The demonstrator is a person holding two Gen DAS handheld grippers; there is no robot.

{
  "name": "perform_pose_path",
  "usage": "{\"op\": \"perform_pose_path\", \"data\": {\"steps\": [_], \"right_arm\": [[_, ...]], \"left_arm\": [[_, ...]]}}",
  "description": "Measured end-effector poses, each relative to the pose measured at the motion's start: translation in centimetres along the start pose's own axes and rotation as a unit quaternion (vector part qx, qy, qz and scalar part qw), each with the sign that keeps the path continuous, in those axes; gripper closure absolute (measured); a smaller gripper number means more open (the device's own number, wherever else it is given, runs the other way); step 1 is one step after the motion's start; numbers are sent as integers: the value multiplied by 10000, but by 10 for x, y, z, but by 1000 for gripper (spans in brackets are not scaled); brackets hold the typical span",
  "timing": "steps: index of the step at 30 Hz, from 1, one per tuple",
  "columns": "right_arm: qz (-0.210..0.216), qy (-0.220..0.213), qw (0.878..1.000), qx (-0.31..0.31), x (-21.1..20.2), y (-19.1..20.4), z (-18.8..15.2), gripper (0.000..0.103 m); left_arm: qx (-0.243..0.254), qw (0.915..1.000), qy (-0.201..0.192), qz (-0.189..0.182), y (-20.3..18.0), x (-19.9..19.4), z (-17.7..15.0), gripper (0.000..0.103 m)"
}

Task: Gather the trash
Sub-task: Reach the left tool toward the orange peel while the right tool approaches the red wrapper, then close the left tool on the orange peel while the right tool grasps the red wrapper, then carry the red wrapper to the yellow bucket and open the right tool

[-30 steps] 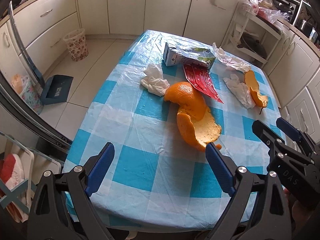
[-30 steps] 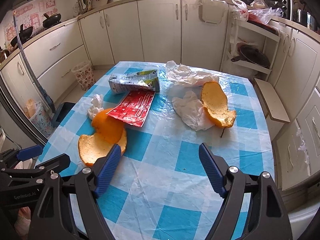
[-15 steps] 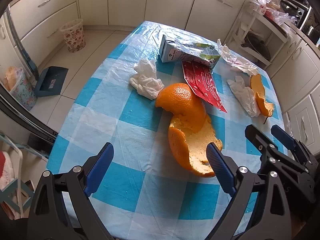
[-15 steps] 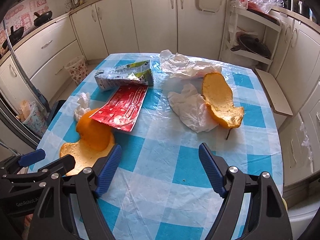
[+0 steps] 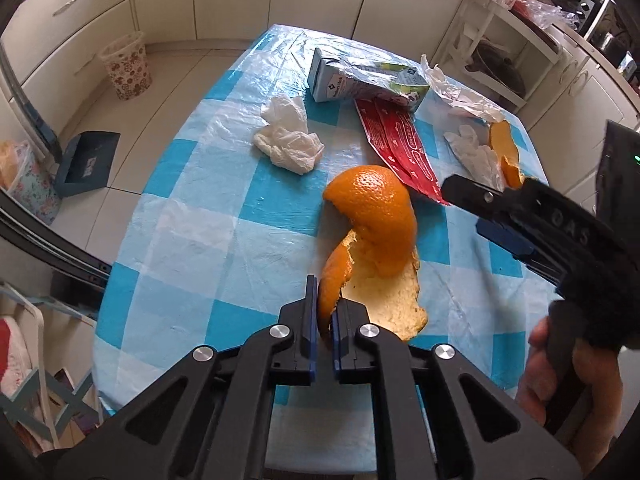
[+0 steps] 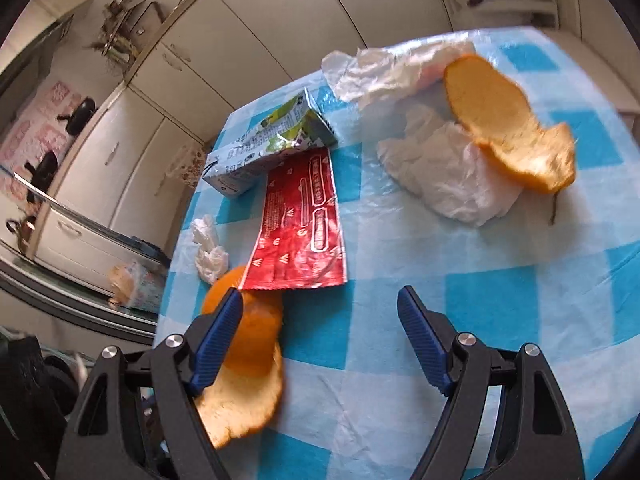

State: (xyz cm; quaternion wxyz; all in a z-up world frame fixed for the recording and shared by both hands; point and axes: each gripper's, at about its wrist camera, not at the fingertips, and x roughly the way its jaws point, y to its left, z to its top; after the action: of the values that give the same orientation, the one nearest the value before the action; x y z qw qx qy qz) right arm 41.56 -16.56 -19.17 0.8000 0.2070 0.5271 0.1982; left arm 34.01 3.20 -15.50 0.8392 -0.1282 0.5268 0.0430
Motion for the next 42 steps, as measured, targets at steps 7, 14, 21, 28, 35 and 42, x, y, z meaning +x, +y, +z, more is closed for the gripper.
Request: {"op": "perform_pose_path", "data": {"steps": [7,14,21,28,35,42], "right_arm": [[99,-332,9986,402,6,-1,6,27],[-1149,-683,9847,-1114,26,54,5,27],[-1902,-631,9566,-2115,59,75,-8,51],[-1467,-478,9714,-1804,34,55,-7,100],[-1265,-924,9712,-1798,-30,46,-14,100],[-1076,-1034,9729,-1766,-68,34,-22,100]], "left_arm": [[587,9926,-551,905,2,-30,-2,97],[614,9970,-380,289,16,-44,4,97],[1037,9918,-315,684,12,-44,-6,97],[1379,9845,-1013,374,-8,-80,-9,97],[1834,9433,-1297,2442,-22,-58,-16,97],[1534,9454,-1844,2208,-21,-87,-13,97]]}}
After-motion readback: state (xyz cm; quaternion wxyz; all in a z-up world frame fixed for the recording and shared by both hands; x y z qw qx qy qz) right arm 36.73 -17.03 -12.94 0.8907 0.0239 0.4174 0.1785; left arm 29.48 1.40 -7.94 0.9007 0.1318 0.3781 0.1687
